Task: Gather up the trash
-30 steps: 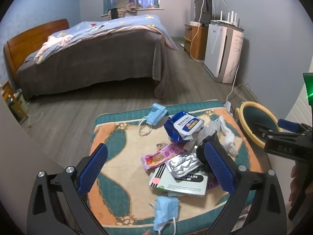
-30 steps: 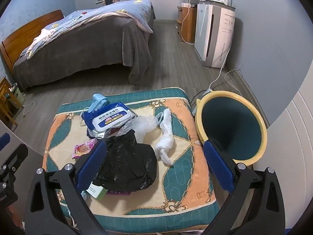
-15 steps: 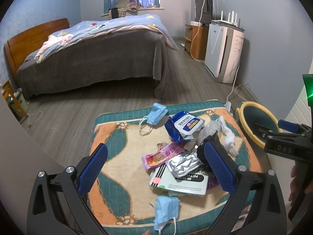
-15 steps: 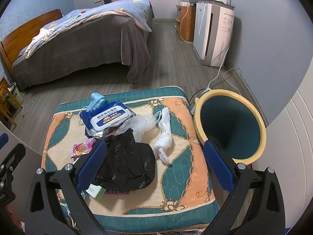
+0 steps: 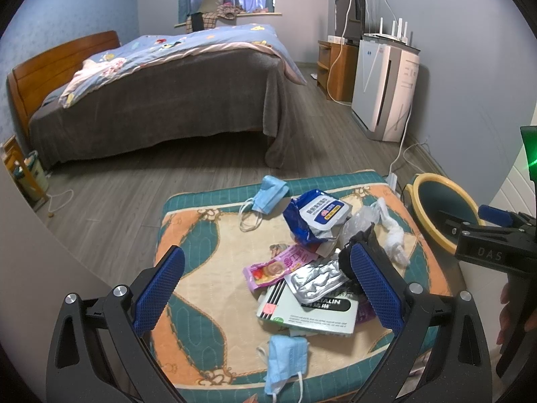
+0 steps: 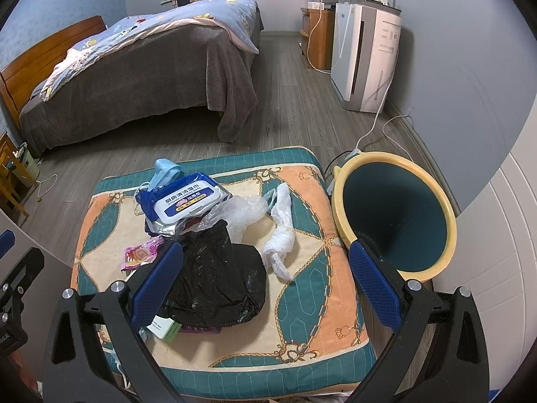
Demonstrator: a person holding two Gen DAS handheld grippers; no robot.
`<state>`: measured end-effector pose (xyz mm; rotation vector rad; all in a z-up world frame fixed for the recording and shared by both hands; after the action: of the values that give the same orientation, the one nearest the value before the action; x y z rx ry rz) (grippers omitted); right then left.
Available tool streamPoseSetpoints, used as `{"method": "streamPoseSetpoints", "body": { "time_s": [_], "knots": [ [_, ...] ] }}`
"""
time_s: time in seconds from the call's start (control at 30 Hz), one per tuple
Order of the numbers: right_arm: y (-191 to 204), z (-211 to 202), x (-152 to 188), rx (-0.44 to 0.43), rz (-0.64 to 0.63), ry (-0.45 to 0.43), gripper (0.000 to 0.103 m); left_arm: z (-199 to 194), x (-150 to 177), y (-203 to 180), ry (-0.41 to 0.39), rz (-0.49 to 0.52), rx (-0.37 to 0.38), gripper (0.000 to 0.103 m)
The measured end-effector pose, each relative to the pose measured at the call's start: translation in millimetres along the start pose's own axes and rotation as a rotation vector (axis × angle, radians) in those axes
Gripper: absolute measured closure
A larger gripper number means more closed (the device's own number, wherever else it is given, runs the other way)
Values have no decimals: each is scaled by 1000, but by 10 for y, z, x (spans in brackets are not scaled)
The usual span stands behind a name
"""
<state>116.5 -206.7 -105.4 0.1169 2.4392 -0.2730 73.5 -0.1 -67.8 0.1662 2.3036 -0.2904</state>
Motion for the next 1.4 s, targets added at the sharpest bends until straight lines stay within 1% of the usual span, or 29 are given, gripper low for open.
{"method": "streamPoseSetpoints", "body": {
  "time_s": [0.6, 0.83, 0.97, 1.03, 1.07, 1.27, 1.4],
  "knots": [
    [5, 38, 34, 2, -2, 10, 6, 2, 0, 0, 2, 0, 0, 5],
    [-10, 64, 39, 46, -17, 1, 6, -18, 11, 20, 6, 0, 1, 5],
    [19, 73, 60, 55, -29, 5, 6, -56, 74, 79, 9, -17, 0, 5],
    [54, 67, 53, 58, -43, 3, 6, 31, 108, 111, 14, -26, -7, 5],
    [69, 67, 55, 58, -48, 2, 6, 104, 189, 159, 19, -30, -14, 5],
    [191, 36, 81, 46, -84, -3, 6, 107, 197, 254, 29, -52, -58, 5],
    [256, 2, 74, 36, -108, -15, 6, 119, 231, 274, 40, -28, -88, 5]
  ]
}}
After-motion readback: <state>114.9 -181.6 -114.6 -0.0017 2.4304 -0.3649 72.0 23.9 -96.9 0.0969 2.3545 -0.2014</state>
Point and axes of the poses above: each gripper's, at about its wrist camera, not at the fingertips, and z roughly the way its jaws point, y to its left, x to its underside, the point moved 10 cm from there along z, roughly the way its jaws point, and after that the axes turned 15 degrees about x, right-handed, at the moved point
